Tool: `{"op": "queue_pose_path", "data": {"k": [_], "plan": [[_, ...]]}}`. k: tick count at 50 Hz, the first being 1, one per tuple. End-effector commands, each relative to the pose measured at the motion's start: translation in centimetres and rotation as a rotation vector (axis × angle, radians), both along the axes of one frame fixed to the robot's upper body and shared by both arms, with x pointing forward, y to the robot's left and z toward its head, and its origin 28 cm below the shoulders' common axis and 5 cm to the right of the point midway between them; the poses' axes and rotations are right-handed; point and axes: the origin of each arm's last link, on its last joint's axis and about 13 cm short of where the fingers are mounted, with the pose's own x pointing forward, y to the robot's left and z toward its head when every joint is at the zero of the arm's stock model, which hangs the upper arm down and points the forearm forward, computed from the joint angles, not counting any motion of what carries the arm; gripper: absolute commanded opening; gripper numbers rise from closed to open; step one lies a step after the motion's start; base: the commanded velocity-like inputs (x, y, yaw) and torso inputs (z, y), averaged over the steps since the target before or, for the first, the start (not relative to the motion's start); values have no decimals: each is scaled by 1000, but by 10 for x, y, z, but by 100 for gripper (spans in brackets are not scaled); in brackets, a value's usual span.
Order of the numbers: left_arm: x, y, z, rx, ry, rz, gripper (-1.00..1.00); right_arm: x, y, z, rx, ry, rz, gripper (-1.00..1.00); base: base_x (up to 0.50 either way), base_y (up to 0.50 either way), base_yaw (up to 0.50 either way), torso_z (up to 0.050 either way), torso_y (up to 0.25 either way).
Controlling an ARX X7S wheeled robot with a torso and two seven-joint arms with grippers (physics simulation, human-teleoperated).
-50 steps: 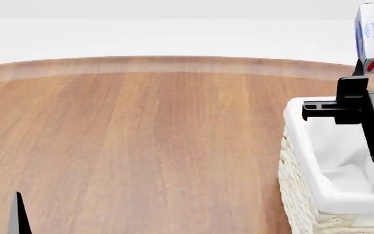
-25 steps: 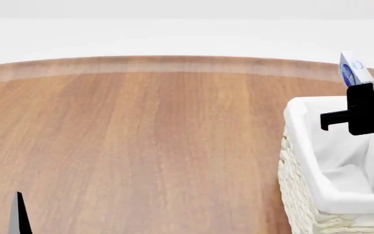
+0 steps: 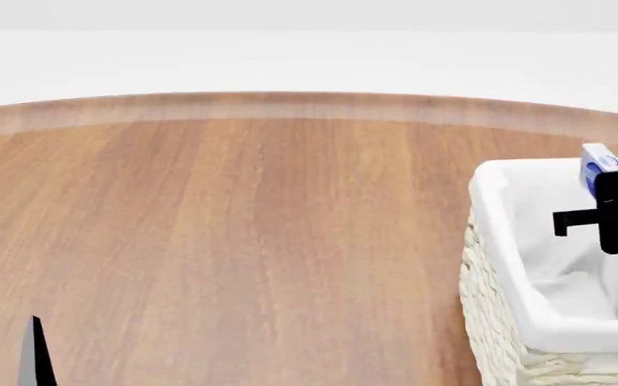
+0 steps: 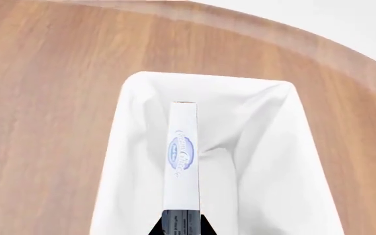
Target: Pick up the cream cheese box, and put it in the basket.
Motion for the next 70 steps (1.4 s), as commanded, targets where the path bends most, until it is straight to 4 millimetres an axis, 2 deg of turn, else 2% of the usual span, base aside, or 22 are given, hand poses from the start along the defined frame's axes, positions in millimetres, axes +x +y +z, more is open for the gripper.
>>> {"op": "queue_pose_path", "data": {"k": [1,9,33,54,64,65,70], "plan": [[0,0,0,-2,0,1,100,0,-4,-1,15,91,-25,-100,0,0,0,0,0],[0,-1,0,-1,0,-2,100,1,-4,-1,27,90,-32,-100,0,0,0,0,0],[0,-1,-1,2,1,-3,100,14,-2,-31,51,118,-16,-100,0,0,0,0,1],[-1,-1,-2,4,2,-7,100,18,-3,-49,49,142,-12,-100,0,0,0,1,0],[0,-1,-2,5,2,-6,100,17,-4,-49,40,138,-19,-100,0,0,0,0,0],[0,-1,-1,5,1,-5,100,17,-3,-48,37,136,-9,100,0,0,0,0,0],[-1,-2,-2,6,1,-7,100,16,-4,-49,29,129,-11,100,0,0,0,0,0]]}}
